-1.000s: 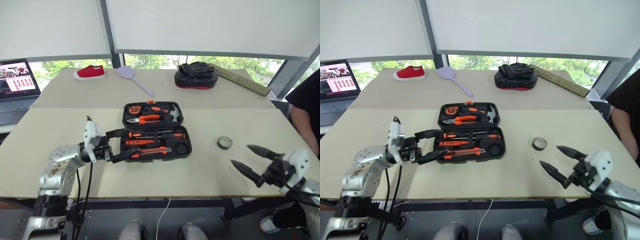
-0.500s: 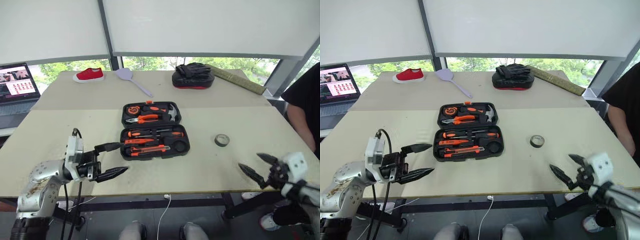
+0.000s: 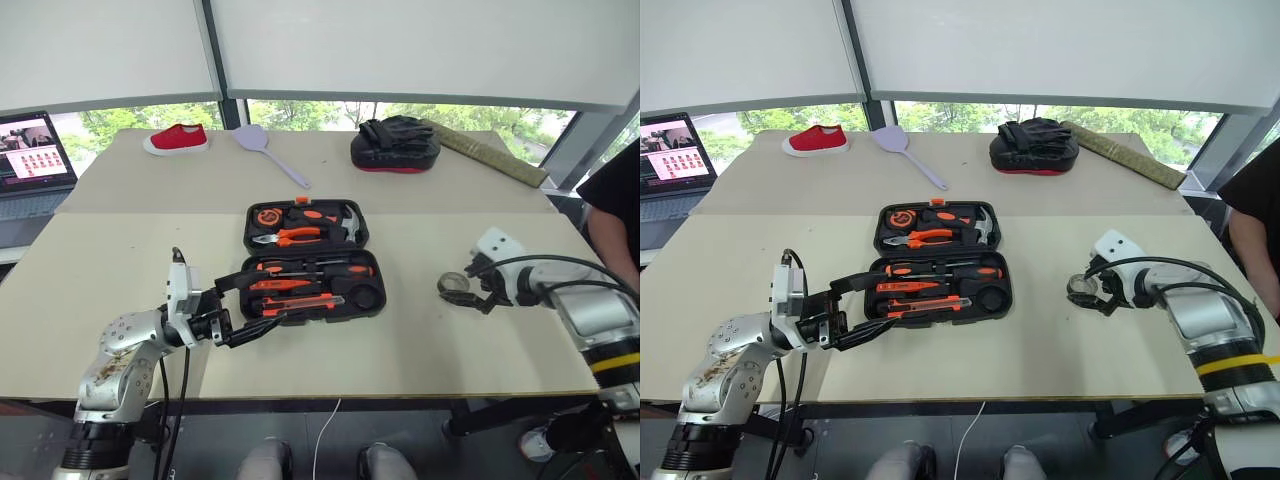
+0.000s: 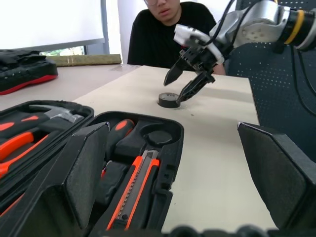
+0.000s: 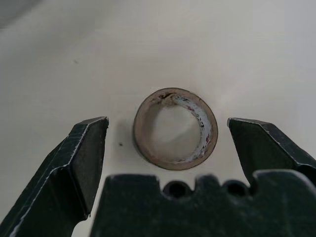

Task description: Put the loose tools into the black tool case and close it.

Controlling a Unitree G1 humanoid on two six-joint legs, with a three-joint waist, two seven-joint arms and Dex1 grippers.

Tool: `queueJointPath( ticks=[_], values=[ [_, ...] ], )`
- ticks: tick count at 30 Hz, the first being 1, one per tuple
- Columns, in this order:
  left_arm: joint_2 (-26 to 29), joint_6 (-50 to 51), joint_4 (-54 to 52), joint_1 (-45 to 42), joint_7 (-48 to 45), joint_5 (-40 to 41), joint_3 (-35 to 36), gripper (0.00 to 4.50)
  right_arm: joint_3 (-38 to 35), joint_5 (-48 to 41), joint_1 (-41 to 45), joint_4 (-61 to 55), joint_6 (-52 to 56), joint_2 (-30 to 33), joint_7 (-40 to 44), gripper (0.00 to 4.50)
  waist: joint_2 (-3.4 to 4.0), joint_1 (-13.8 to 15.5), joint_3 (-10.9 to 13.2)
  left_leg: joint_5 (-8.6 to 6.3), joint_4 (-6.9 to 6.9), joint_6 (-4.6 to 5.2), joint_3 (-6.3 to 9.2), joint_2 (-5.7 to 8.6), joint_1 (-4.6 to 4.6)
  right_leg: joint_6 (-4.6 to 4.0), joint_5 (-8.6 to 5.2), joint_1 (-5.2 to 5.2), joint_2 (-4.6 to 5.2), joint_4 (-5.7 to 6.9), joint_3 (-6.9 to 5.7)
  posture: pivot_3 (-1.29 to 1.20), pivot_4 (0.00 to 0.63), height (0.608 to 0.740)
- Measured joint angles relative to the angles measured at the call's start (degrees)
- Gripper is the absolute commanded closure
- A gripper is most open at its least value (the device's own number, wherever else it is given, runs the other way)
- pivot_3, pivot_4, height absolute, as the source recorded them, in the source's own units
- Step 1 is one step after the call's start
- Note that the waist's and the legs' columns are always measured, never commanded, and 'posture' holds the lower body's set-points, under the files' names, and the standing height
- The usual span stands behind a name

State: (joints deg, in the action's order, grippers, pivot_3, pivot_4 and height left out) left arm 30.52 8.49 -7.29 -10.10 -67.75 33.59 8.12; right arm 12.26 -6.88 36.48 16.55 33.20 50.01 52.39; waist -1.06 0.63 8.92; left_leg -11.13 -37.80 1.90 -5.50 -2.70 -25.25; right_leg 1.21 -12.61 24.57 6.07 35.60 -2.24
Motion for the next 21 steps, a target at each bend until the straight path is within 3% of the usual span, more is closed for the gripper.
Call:
queueJointPath(
  ticks=[1,4,11,15,19,21],
  values=[
    [-0.1,-0.2,0.0,0.0,0.2,-0.1,-0.1,0.06,0.9,0.7,1.6,1.5,0.0,-0.8,0.7,0.0,0.0,0.0,0.0,0.0,0.0,0.0,0.0,-0.01,0.0,0.0,0.0,0.0,0.0,0.0,0.0,0.0,0.15,0.74],
    [-0.3,-0.8,-0.1,0.5,0.8,-0.2,-0.2,0.0,1.8,2.1,4.2,5.0,0.0,-1.9,2.6,0.72,0.0,-0.1,0.0,0.0,-0.02,-0.01,-0.07,-0.02,0.01,0.0,0.01,-0.01,0.0,0.04,-0.03,0.0,0.15,0.74],
    [-0.4,-1.1,-1.0,1.8,1.3,-0.3,-0.5,0.0,3.1,5.7,7.7,10.5,-0.8,-3.3,4.6,3.08,-0.01,-0.1,0.0,0.07,-0.08,-0.11,-0.1,-0.05,0.07,-0.02,0.04,-0.04,0.0,0.13,-0.06,0.0,0.15,0.74],
    [-0.4,-1.1,-1.2,2.1,1.4,-0.3,-0.6,0.0,2.9,6.8,7.9,11.0,-2.1,-3.3,5.1,4.17,-0.01,-0.1,0.0,0.08,-0.08,-0.12,-0.1,-0.05,0.09,-0.03,0.04,-0.05,-0.01,0.17,-0.05,0.0,0.15,0.74],
    [-0.4,-1.1,-2.1,2.3,1.8,-0.3,-0.6,0.0,2.9,7.9,7.8,11.7,-6.7,-3.3,6.7,4.17,-0.01,-0.2,0.0,0.08,-0.08,-0.12,-0.11,-0.06,0.09,-0.03,0.04,-0.04,-0.02,0.18,-0.05,0.0,0.15,0.74],
    [-0.4,-1.1,-2.1,2.4,1.9,-0.3,-0.6,0.0,2.9,7.9,7.7,11.7,-7.2,-3.3,7.2,3.43,-0.01,-0.3,0.0,0.08,-0.08,-0.12,-0.11,-0.06,0.1,-0.03,0.04,-0.04,-0.02,0.19,-0.05,0.0,0.15,0.74]
  ],
)
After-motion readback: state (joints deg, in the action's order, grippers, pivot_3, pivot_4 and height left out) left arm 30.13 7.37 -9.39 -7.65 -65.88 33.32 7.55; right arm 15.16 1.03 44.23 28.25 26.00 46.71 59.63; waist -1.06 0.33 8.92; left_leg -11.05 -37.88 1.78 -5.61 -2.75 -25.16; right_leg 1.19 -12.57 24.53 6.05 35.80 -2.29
